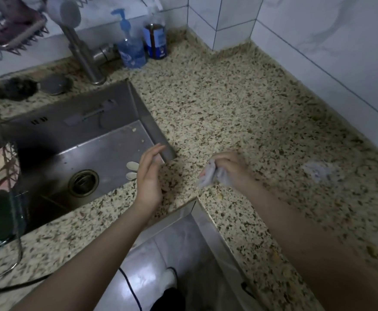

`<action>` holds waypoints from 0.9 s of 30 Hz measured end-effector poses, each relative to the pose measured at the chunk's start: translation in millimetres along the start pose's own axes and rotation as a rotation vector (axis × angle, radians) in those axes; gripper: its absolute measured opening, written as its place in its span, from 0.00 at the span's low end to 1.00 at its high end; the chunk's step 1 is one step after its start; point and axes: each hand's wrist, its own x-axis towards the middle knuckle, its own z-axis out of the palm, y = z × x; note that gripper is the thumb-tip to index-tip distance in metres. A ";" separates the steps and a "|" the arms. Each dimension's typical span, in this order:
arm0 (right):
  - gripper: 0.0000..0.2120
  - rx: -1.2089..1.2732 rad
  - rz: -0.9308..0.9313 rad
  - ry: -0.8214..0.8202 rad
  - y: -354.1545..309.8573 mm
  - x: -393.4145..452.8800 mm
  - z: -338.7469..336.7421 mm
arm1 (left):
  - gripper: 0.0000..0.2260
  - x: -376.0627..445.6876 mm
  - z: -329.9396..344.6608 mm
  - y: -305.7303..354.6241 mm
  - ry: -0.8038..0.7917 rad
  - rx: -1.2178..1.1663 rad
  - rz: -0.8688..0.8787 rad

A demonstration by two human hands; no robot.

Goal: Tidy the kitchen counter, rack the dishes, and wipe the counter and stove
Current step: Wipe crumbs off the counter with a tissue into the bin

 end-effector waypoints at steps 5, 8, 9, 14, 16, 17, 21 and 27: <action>0.12 -0.049 -0.049 -0.245 22.9 -16.9 18.4 | 0.14 -1.4 -2.1 3.2 0.005 -0.050 -0.046; 0.13 -0.075 -0.068 -0.278 25.4 -32.3 10.2 | 0.14 -6.1 1.6 5.5 -0.003 -0.045 -0.053; 0.13 -0.075 -0.075 -0.277 27.0 -38.0 6.8 | 0.15 -8.2 4.1 6.8 0.000 -0.048 -0.052; 0.14 -0.085 -0.106 -0.299 48.6 -77.6 -14.9 | 0.13 -27.8 29.1 13.3 -0.029 -0.061 -0.049; 0.14 -0.094 -0.120 -0.284 60.1 -100.1 -24.6 | 0.12 -41.1 41.8 13.4 -0.073 -0.039 -0.046; 0.14 -0.097 -0.123 -0.277 65.7 -111.1 -29.0 | 0.12 -47.5 47.6 12.4 -0.097 -0.020 -0.042; 0.13 -0.099 -0.123 -0.238 84.8 -158.1 -46.5 | 0.12 -74.6 72.9 8.5 -0.169 0.054 -0.015; 0.14 -0.095 -0.081 -0.152 105.8 -232.3 -74.8 | 0.11 -115.8 114.7 10.7 -0.223 0.084 -0.042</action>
